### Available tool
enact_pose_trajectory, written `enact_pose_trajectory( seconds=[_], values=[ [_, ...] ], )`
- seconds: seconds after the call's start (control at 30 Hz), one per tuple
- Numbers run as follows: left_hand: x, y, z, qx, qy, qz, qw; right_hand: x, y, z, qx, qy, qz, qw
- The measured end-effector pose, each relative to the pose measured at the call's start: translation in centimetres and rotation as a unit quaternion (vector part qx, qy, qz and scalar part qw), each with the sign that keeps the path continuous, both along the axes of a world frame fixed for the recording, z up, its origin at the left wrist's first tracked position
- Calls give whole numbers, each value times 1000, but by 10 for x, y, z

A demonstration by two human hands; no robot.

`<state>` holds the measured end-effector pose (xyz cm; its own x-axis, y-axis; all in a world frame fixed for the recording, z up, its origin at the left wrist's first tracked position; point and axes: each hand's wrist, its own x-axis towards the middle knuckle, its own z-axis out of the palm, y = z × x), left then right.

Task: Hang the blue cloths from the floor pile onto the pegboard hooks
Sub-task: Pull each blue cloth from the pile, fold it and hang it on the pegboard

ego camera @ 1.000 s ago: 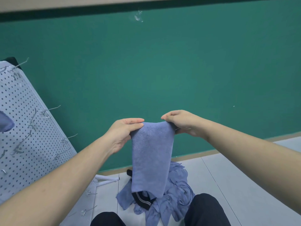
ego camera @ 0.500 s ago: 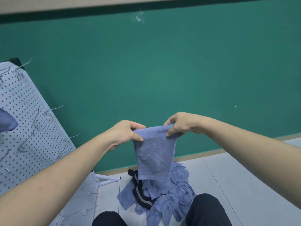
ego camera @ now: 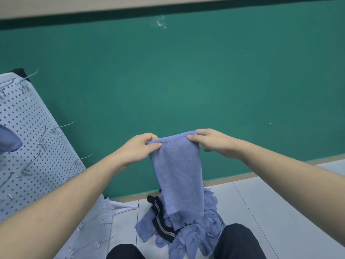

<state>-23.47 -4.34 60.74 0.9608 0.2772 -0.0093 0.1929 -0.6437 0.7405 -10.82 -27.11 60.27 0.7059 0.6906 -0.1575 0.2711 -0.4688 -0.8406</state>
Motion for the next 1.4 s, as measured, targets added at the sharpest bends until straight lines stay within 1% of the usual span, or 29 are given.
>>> enact_pose_trajectory(
  seconds=[0.03,0.1,0.2,0.3,0.37,0.5,0.57,0.63,0.73,0.87,0.93,1.03,1.13,1.2,1.3,1.4],
  values=[
    [0,0,0,-3,-7,-4,1000,0,2,-1,29,3,-12,1000],
    [1,-3,-2,-34,-33,2,999,-2,6,-3,64,-30,-54,996],
    [3,-12,-2,-122,-88,36,988,-7,11,-3,65,-107,-92,988],
    [5,-18,-2,-152,-108,61,981,-12,16,-3,65,-124,-107,984],
    [7,-21,-4,-156,-120,81,977,-12,20,-8,80,-100,-115,985],
    [9,-23,-7,-161,-139,104,972,-10,24,-18,128,41,-92,987],
    [8,-21,-7,-150,-139,105,973,-7,22,-20,134,89,-70,984],
    [6,-18,-8,-129,-137,106,976,-4,21,-19,136,87,-79,984],
    [4,-17,-11,-69,-132,114,982,-8,25,-19,128,27,-120,984],
    [4,-27,-19,45,-137,130,981,-20,37,-23,93,-92,-152,980],
    [6,-32,-21,52,-145,133,979,-26,40,-22,71,-132,-160,976],
    [11,-38,-21,-5,-154,147,977,-31,43,-21,52,-157,-165,972],
    [18,-43,-19,-54,-161,154,973,-35,45,-19,70,-160,-177,968],
    [23,-48,-17,-87,-157,150,972,-39,49,-18,79,-161,-167,970],
    [26,-54,-16,-145,-151,134,969,-44,57,-17,118,-108,-133,978],
    [25,-49,-17,-172,-156,120,965,-49,55,-12,191,-13,-122,974]
  ],
)
